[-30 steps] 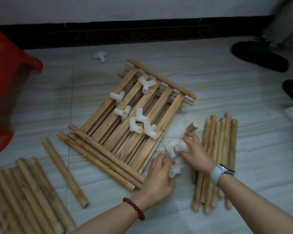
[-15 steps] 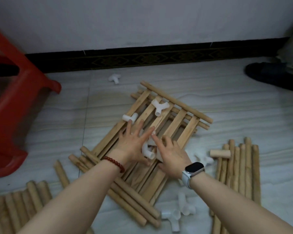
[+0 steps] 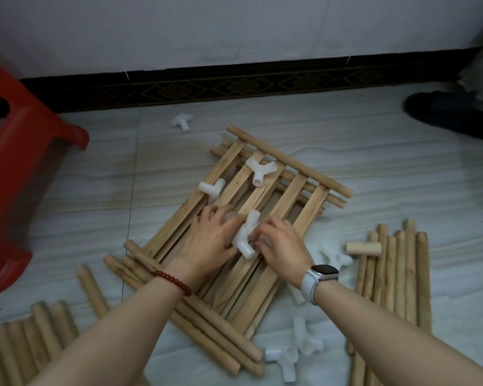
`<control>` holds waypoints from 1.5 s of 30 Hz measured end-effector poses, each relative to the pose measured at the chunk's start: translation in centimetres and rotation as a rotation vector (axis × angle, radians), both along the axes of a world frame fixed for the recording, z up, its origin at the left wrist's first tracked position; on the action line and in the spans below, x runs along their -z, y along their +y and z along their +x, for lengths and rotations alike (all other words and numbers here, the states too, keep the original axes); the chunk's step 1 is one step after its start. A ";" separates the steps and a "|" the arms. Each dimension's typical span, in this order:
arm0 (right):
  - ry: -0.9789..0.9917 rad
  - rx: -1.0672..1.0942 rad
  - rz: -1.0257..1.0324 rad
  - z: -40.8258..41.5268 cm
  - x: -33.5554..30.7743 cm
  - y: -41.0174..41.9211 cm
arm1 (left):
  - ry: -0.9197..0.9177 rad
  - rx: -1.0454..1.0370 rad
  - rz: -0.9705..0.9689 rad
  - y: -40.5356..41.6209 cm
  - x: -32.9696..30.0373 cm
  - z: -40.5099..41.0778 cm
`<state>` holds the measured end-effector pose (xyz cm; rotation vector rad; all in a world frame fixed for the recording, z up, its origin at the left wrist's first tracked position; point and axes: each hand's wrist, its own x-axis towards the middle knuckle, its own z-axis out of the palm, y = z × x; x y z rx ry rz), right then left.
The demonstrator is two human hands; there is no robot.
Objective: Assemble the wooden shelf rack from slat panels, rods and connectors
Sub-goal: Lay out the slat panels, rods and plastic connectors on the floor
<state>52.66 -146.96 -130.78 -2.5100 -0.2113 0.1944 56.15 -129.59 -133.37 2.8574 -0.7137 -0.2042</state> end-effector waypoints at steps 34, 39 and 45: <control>0.330 0.285 -0.029 -4.1 -1.6 -10.1 | 0.613 -0.135 -0.753 -6.7 -4.3 -6.7; 0.482 0.109 -0.279 -4.3 -3.8 -12.0 | 0.606 0.116 -0.499 -9.4 -2.8 -8.9; -0.019 0.220 -0.336 1.6 -4.7 -6.8 | 0.229 0.018 -0.419 -6.5 -3.9 -3.8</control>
